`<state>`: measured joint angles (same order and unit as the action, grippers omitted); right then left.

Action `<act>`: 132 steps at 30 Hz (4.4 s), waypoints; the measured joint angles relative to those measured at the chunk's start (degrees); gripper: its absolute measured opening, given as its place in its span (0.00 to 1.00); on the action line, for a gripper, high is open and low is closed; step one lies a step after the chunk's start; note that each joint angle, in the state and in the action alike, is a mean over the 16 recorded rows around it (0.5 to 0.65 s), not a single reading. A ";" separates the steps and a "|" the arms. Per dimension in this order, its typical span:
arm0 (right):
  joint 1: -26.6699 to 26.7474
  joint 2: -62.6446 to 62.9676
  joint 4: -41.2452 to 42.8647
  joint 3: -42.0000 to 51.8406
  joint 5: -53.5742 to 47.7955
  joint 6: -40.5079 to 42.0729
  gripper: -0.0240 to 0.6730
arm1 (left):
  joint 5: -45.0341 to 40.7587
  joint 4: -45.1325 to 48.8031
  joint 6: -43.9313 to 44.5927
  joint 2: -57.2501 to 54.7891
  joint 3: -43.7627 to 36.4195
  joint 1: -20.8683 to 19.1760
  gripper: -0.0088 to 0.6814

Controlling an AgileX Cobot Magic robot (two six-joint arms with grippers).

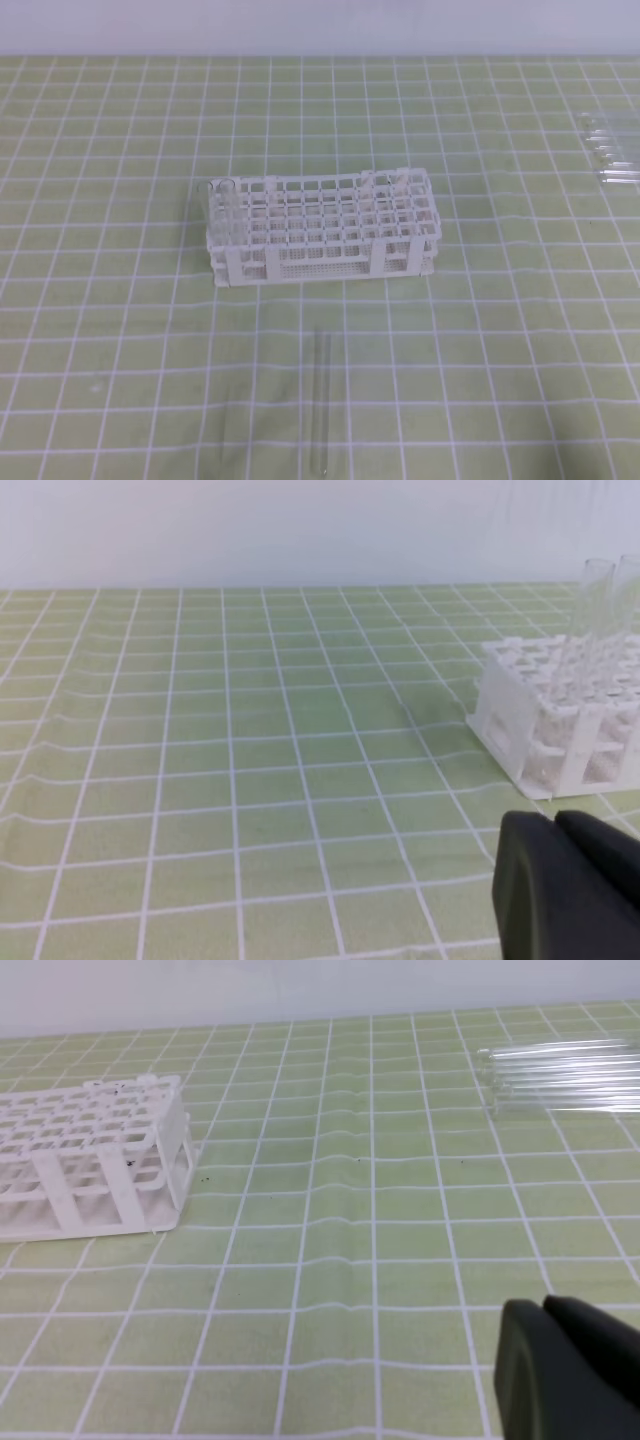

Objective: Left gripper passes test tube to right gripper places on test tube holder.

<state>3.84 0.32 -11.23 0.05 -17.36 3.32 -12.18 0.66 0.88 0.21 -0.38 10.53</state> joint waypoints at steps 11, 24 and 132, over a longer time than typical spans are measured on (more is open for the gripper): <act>0.00 0.00 -8.42 0.00 7.07 0.06 0.01 | 6.57 -9.06 -5.72 0.02 -0.05 0.00 0.01; 0.00 0.00 -31.45 0.00 14.96 0.12 0.01 | 10.90 -19.65 -13.06 0.03 -0.08 0.01 0.01; 0.00 -41.20 -15.09 -28.66 -21.18 4.84 0.01 | -36.62 -8.62 -23.25 -96.89 64.19 41.15 0.60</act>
<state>3.84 -40.88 -26.32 -28.61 -38.54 8.16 -48.80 -7.96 -22.38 -96.68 63.81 51.68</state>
